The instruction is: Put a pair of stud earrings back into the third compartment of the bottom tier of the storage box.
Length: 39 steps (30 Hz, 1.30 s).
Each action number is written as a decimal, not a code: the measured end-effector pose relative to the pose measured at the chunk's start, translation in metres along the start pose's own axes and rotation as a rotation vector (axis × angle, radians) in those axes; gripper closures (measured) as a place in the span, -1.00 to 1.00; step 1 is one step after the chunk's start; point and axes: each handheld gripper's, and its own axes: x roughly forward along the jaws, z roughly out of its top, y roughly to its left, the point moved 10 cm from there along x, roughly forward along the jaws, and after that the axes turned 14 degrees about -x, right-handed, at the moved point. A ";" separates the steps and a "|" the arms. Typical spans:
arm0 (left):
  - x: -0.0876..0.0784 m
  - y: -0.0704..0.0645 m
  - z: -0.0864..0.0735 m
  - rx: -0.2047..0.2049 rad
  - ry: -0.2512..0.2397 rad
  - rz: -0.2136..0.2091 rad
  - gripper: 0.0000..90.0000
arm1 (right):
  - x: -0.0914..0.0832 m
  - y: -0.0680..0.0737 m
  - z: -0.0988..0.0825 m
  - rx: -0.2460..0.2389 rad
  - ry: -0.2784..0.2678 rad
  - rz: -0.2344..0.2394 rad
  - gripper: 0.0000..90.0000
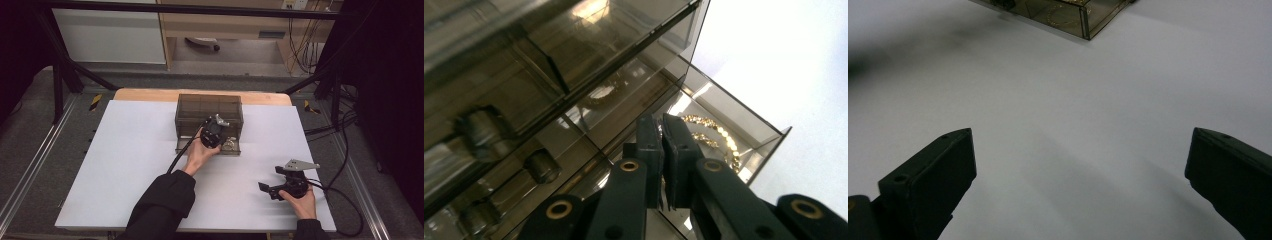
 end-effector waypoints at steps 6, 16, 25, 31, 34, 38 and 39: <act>0.006 -0.004 -0.004 0.003 0.013 -0.005 0.92 | 0.000 0.000 0.000 0.002 -0.001 0.002 -0.98; -0.012 -0.011 -0.003 0.014 -0.009 -0.046 0.63 | -0.001 0.000 0.000 0.001 -0.002 0.004 -0.98; -0.051 -0.011 -0.014 0.033 -0.038 -0.085 0.30 | -0.001 0.000 0.001 0.003 -0.002 0.001 -0.98; -0.074 0.003 -0.033 0.032 -0.047 -0.060 0.11 | -0.001 0.000 0.001 0.005 -0.003 0.000 -0.98; -0.085 0.012 -0.041 0.018 -0.055 -0.051 -0.03 | -0.001 -0.001 0.001 0.002 -0.006 -0.002 -0.98; -0.099 0.023 -0.055 0.005 -0.048 -0.057 -0.23 | -0.001 0.000 0.000 0.005 0.000 -0.001 -0.98; -0.103 0.026 -0.058 0.001 -0.052 -0.057 -0.26 | -0.001 0.000 0.000 0.002 0.000 -0.001 -0.98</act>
